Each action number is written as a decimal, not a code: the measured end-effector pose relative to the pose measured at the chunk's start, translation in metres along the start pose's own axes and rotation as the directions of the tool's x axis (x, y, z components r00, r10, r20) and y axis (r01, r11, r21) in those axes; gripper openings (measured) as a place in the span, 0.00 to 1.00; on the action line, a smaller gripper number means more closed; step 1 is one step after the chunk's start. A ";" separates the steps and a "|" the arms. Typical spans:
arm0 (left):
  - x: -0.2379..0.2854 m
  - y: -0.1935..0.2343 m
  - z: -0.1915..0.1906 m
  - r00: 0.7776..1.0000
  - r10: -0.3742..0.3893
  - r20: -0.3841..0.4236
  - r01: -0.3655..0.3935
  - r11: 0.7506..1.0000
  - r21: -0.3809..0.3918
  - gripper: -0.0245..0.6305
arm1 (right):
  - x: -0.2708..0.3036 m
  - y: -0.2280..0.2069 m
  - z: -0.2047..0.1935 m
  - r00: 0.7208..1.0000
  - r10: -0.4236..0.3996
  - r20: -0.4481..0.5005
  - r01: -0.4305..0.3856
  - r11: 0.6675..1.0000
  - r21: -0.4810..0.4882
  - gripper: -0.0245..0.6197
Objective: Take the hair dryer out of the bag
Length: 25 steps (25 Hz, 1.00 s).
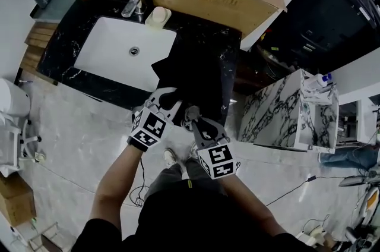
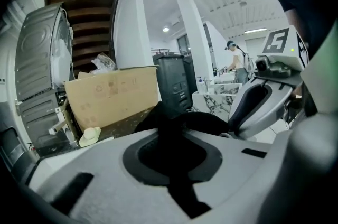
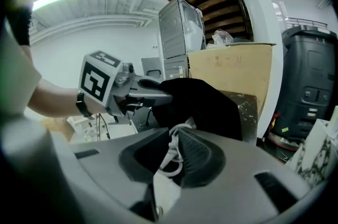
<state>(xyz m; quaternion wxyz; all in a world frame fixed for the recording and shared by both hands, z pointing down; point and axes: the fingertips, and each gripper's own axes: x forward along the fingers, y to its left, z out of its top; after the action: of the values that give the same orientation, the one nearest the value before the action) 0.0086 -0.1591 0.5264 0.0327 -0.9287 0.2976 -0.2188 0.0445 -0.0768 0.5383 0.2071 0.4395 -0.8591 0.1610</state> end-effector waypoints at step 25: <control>-0.007 0.016 0.017 0.999 0.021 0.029 -0.020 1.000 -0.012 0.09 | 0.070 -0.033 0.011 0.963 -0.206 -0.174 0.242 0.945 0.221 0.45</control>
<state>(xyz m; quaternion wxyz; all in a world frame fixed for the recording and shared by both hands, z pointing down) 0.0021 -0.1700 0.5054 0.0339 -0.9288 0.3078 -0.2033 0.0325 -0.1487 0.5665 0.2328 0.5429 -0.7598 0.2715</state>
